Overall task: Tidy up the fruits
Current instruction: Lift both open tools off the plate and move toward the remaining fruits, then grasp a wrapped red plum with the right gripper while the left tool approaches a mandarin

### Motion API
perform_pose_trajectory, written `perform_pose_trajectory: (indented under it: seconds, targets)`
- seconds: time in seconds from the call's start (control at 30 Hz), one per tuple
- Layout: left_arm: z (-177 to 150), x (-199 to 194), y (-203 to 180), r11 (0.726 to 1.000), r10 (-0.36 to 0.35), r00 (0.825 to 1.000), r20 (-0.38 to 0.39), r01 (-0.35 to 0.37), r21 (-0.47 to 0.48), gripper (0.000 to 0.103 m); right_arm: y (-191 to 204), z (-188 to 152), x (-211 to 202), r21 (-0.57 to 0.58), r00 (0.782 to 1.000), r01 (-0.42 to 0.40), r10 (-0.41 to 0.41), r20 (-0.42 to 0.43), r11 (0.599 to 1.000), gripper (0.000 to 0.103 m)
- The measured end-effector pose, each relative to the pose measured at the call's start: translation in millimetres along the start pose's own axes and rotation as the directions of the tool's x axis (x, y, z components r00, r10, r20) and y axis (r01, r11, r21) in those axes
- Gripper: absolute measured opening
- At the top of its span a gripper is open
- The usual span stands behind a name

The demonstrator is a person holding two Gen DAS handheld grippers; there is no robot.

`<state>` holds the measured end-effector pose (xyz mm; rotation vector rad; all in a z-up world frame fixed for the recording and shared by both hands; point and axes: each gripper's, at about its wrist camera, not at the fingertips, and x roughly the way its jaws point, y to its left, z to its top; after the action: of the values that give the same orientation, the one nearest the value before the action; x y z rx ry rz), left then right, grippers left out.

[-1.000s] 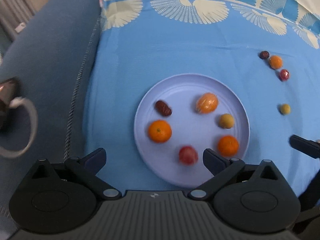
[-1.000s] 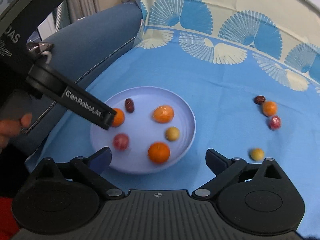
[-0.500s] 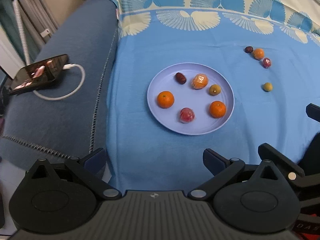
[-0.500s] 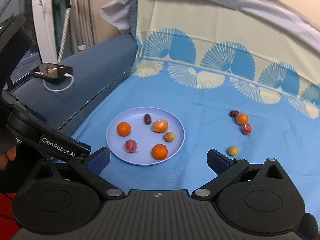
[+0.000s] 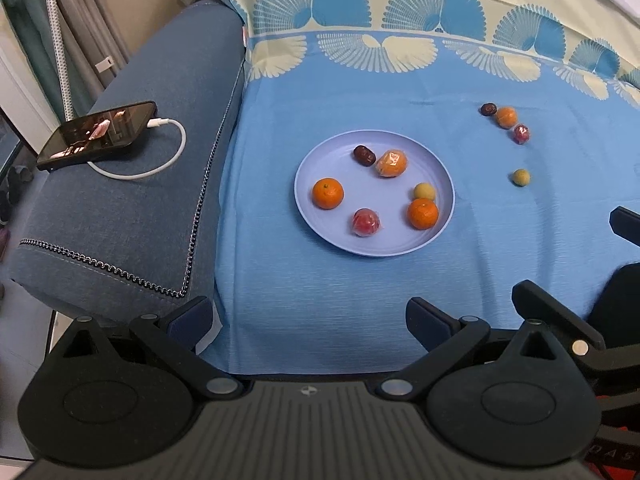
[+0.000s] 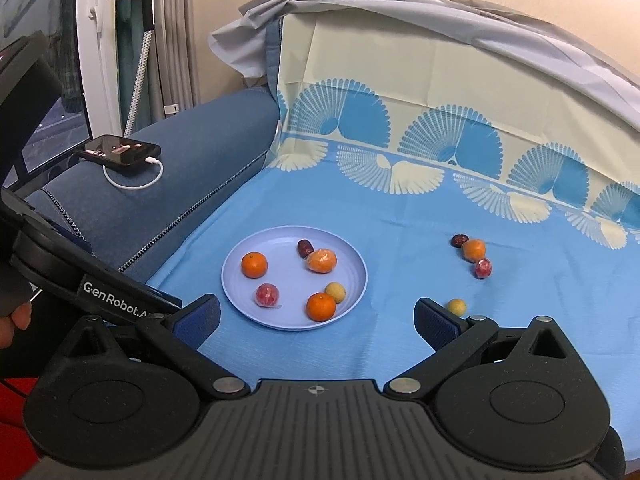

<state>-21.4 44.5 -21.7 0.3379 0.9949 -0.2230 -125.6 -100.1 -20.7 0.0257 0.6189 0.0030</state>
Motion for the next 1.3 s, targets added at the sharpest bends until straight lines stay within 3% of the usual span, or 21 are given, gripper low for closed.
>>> perform_pose_trajectory:
  seconds: [0.5,0.83,1.1,1.3]
  targets:
    - [-1.5,-0.9,-0.2,1.0,0.002,1.0,-0.002,-0.002,0.0,0.103,-0.3,-1.0,2.6,0.015,1.0,0.005,-0.005,-0.01,1.0,0.102]
    - [3.4,15.2,-2.5,1.0,0.01,0.999,-0.047,-0.009,0.013,0.103,-11.4,-6.9,19.3,0.071,0.999,0.003,0.0,-0.047,0.997,0.102]
    - [35.0,26.5,-6.8,1.0,-0.006,0.999,-0.048,0.005,-0.01,0.103,-59.9,-8.2,47.0,0.178,0.991,0.133,-0.129,-0.035,0.975,0.102]
    - [77.7,45.6,-25.4,1.0,0.004,0.998,-0.057,-0.003,0.01,0.103,-128.6,-9.8,101.2,0.22,0.964,0.266,-0.263,-0.043,0.938,0.102]
